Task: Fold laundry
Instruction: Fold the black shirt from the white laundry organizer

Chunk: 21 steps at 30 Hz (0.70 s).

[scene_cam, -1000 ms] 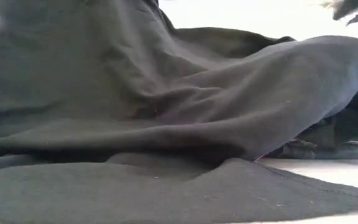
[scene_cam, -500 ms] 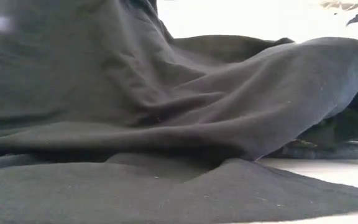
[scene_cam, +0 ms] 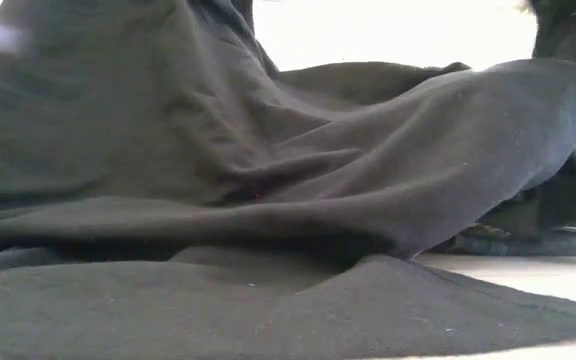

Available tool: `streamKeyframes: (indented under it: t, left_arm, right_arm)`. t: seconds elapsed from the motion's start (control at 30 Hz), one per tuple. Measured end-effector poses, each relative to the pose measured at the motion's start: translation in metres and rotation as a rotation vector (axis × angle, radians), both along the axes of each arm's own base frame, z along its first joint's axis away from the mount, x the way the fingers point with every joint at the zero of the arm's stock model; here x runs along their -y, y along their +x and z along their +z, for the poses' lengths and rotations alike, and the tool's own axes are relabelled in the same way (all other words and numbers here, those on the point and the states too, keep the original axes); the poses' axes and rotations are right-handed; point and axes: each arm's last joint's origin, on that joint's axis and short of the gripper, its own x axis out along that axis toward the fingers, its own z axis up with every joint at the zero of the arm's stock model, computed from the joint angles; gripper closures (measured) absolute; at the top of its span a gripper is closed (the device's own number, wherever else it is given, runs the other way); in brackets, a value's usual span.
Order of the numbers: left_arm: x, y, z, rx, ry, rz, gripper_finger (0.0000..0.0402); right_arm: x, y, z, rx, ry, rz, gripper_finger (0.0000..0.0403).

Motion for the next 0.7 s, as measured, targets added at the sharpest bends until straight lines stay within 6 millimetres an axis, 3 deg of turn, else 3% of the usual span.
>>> streamKeyframes:
  t: [0.17, 0.3, 0.53, 0.7]
  left_arm:
    - [0.0, 0.0, 0.0, -0.013, -0.011, -0.011, 0.0401]
    - [0.0, 0.0, 0.0, -0.013, -0.012, -0.011, 0.0401]
    - [0.0, 0.0, -0.001, -0.03, -0.023, -0.026, 0.0401]
    - [0.0, 0.0, -0.001, -0.03, -0.022, -0.026, 0.0401]
  right_arm:
    - [0.014, 0.01, 0.0, -0.01, 0.0, -0.06, 0.0178]
    - [0.021, 0.012, 0.0, -0.029, 0.0, -0.114, 0.017]
    - [0.02, 0.008, 0.0, -0.064, 0.019, -0.131, 0.0199]
    - [0.015, 0.002, 0.0, -0.077, 0.022, -0.139, 0.0247]
